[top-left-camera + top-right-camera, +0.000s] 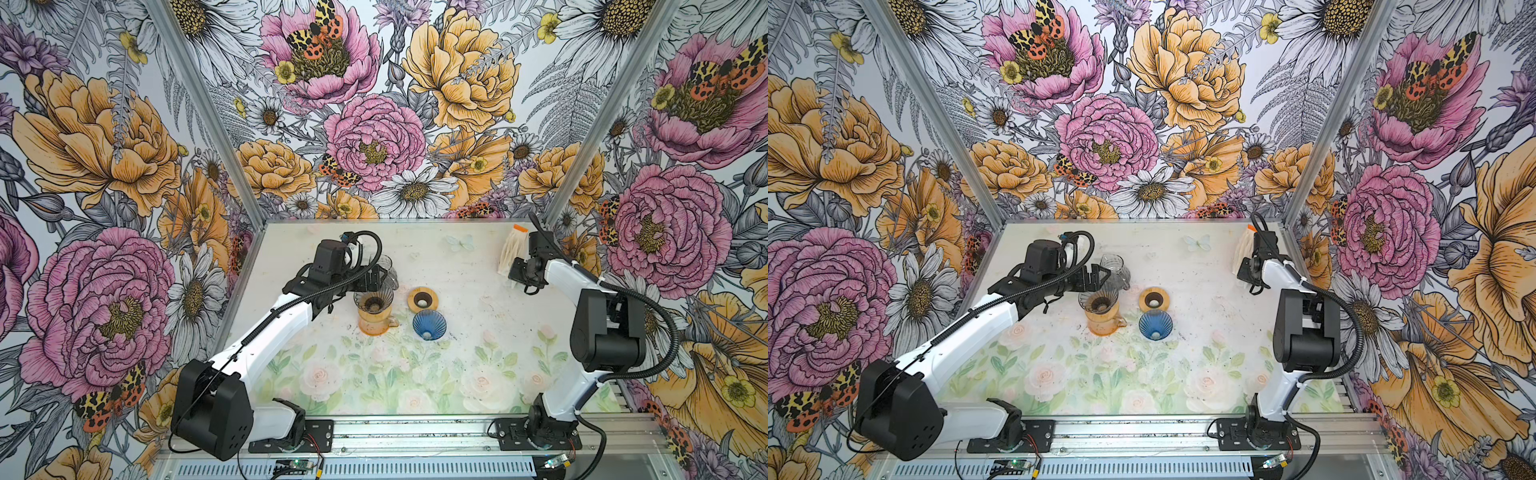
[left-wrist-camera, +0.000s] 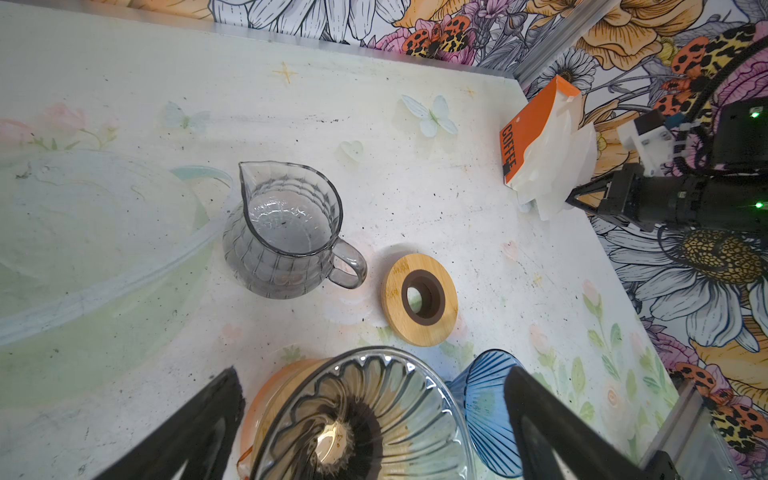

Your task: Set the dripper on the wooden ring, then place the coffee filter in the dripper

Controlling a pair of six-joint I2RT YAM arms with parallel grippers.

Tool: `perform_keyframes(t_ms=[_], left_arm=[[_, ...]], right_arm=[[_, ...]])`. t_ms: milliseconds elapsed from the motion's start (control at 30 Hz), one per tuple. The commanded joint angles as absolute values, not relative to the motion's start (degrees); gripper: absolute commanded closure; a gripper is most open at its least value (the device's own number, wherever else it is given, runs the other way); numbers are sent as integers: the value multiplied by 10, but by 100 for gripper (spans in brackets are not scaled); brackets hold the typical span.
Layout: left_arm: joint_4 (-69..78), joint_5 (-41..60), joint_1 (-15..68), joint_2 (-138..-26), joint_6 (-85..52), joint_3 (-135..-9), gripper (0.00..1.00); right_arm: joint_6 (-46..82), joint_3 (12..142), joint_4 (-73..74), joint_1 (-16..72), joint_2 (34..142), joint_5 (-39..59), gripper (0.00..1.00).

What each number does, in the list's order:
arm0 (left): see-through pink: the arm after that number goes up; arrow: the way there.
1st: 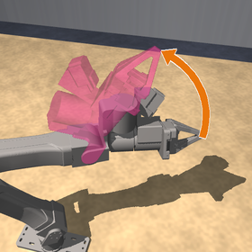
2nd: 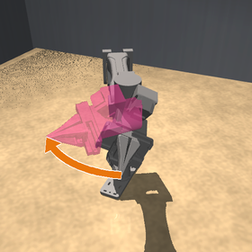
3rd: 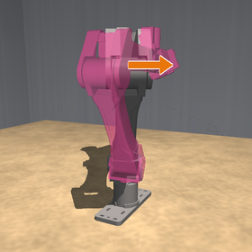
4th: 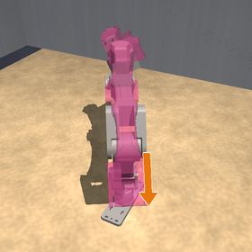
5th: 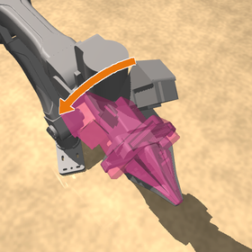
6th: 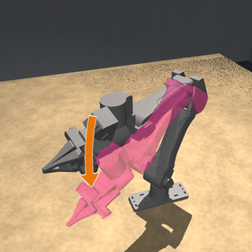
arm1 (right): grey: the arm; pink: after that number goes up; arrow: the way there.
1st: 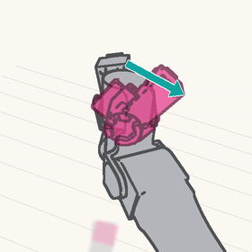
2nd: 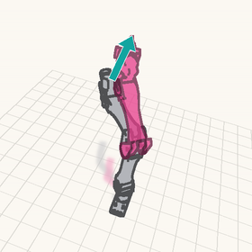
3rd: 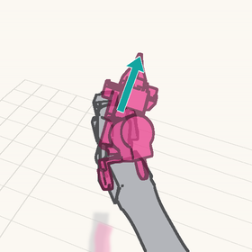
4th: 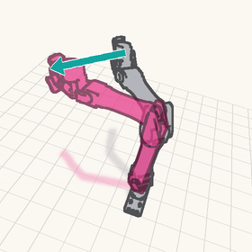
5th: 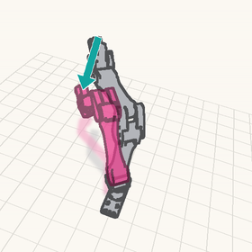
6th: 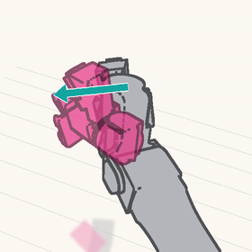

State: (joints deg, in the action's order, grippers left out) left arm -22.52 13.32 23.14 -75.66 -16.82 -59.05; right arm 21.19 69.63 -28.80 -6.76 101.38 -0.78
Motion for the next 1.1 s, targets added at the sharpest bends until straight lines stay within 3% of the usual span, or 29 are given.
perform_keyframes(t_ms=[0, 200, 433, 733, 967, 1067], left_arm=[[-224, 145, 236, -760, -170, -593, 1], [-224, 146, 236, -755, -171, -593, 1], [-223, 150, 236, -761, -172, -596, 1], [-224, 151, 237, -762, -173, -600, 1], [-224, 149, 238, -763, -171, -604, 1], [-224, 148, 238, -766, -170, -607, 1]], right_arm=[[212, 705, -286, -66, 1017, -15, 94], [206, 714, -286, -66, 1019, -19, 83], [189, 729, -281, -70, 1031, -32, 79], [186, 747, -281, -75, 1061, -40, 84], [178, 750, -278, -73, 1055, -47, 100], [176, 741, -279, -73, 1038, -44, 100]])
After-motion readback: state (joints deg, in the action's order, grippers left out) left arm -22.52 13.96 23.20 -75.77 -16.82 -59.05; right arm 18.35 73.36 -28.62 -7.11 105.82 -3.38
